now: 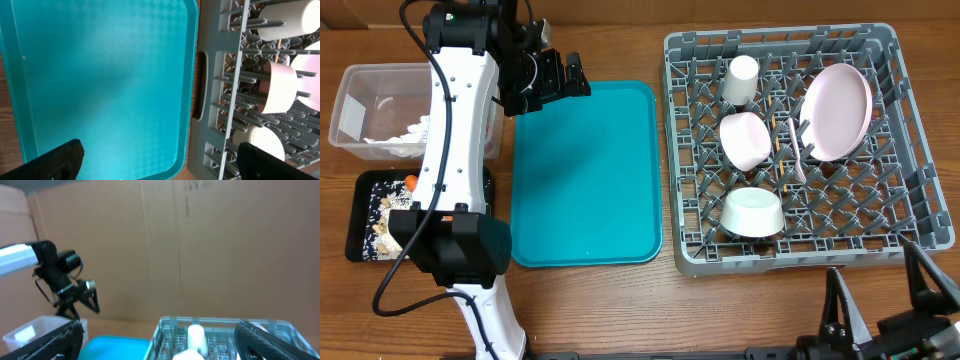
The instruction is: Sort waste into correct bins and load items into the dishwasher rack
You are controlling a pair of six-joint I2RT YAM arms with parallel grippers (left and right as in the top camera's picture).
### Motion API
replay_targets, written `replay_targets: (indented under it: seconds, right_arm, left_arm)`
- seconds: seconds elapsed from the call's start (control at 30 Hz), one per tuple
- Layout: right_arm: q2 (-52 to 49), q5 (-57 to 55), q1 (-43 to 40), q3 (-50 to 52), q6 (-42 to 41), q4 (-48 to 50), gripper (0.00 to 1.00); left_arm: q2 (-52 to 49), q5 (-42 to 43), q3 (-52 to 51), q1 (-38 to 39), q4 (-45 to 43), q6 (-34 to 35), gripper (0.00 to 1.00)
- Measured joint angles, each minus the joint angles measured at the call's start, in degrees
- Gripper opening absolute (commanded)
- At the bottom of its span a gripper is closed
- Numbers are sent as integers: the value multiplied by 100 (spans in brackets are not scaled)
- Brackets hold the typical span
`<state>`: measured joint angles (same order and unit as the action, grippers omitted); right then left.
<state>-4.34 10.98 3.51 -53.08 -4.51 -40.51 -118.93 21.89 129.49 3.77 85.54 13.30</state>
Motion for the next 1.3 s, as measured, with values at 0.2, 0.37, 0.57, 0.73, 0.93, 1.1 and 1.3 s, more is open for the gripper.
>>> replay_targets:
  seconds: [0.2,0.37,0.57,0.73,0.93,1.1,1.3]
  right_arm:
    - [262,103,-15,1084,-101,1182,100]
    - [319,127,-17,2063,-144,2232,100]
    - [343,131,-44,3152,-146,3580,100]
    - [350,111,-48,3923,-146,4548,100]
    - [350,101,-48,4682,-149,5230,100]
    - [350,39,-48,5031,-149,5584,100]
    - [350,-57,-48,5204,-146,5615,100]
  left_arm:
    - [0,0,0,0,-2,0,100]
    - [0,0,0,0,0,0,100]
    - [0,0,0,0,0,0,100]
    - [0,0,0,0,0,0,100]
    - [0,0,0,0,0,0,100]
    - [0,0,0,0,0,0,100]
    - [0,0,0,0,-2,0,100]
